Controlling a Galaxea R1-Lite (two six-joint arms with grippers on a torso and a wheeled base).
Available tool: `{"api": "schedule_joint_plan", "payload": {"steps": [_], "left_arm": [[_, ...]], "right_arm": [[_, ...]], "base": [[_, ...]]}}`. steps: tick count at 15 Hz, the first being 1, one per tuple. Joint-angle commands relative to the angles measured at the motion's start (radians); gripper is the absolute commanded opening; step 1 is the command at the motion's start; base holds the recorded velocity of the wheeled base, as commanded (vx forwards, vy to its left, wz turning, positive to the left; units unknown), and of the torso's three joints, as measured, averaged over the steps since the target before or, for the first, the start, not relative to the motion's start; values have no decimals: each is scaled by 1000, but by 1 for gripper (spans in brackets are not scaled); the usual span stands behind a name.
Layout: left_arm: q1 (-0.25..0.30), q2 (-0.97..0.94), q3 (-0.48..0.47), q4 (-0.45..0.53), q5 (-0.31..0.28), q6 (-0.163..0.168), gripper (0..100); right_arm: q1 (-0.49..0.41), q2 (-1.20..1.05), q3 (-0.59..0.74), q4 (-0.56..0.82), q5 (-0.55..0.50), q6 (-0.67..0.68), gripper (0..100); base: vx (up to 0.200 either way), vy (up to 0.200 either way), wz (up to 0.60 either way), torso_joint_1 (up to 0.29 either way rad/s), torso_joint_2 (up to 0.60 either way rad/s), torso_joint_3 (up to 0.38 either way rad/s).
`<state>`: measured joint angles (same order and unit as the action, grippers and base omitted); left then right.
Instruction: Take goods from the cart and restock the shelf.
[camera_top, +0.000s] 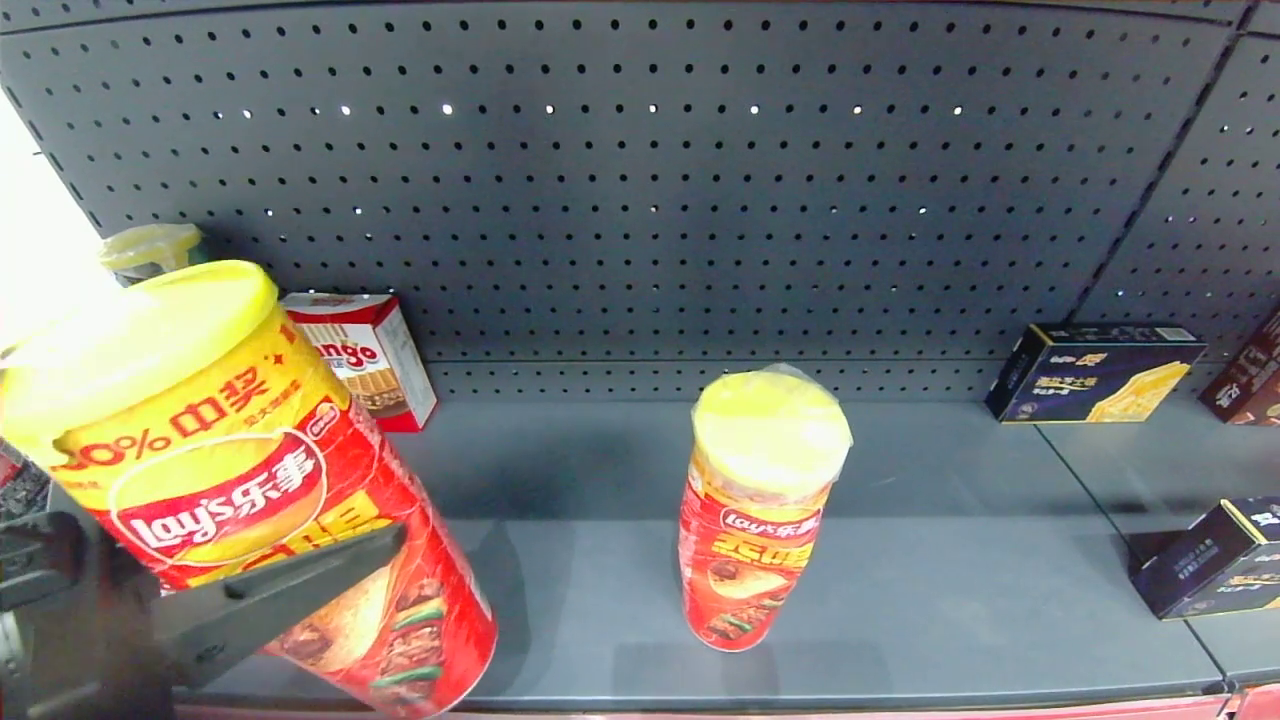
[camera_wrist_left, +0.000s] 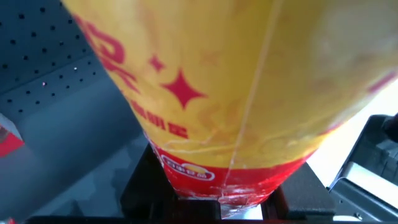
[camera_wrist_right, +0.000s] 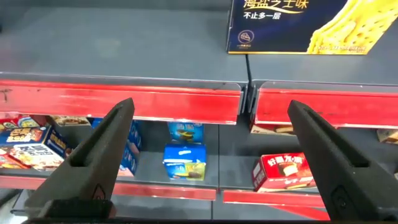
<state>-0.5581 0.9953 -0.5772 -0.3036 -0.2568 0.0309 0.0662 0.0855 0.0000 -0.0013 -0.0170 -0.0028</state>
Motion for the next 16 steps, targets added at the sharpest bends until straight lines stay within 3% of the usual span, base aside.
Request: {"api": "schedule_joint_plan", "payload": {"steps": [1, 2, 3, 4, 5, 7, 9, 11, 14, 15, 16], "left_arm": [[-11, 117, -108, 23, -4, 1, 0], [-11, 117, -108, 23, -4, 1, 0], [-17, 155, -139, 23, -47, 3, 0], [21, 221, -170, 24, -125, 3, 0], [15, 244, -181, 23, -137, 12, 0], [17, 376, -227, -2, -137, 80, 0], [27, 477, -271, -77, -142, 81, 0], [35, 543, -317, -81, -144, 86, 0], [66, 675, -411, -88, -148, 150, 0], [69, 727, -446, -92, -148, 199, 0], [75, 761, -474, -109, -148, 219, 0]], "right_arm": [[0, 7, 0, 0, 0, 0, 100], [0, 7, 0, 0, 0, 0, 100], [0, 7, 0, 0, 0, 0, 100], [0, 7, 0, 0, 0, 0, 100], [0, 7, 0, 0, 0, 0, 100], [0, 7, 0, 0, 0, 0, 100], [0, 7, 0, 0, 0, 0, 100], [0, 7, 0, 0, 0, 0, 100], [0, 7, 0, 0, 0, 0, 100], [0, 7, 0, 0, 0, 0, 100], [0, 7, 0, 0, 0, 0, 100]], "base": [[0, 0, 0, 0, 0, 0], [0, 0, 0, 0, 0, 0], [0, 0, 0, 0, 0, 0], [0, 0, 0, 0, 0, 0], [0, 0, 0, 0, 0, 0], [0, 0, 0, 0, 0, 0], [0, 0, 0, 0, 0, 0], [0, 0, 0, 0, 0, 0], [0, 0, 0, 0, 0, 0], [0, 0, 0, 0, 0, 0], [0, 0, 0, 0, 0, 0]]}}
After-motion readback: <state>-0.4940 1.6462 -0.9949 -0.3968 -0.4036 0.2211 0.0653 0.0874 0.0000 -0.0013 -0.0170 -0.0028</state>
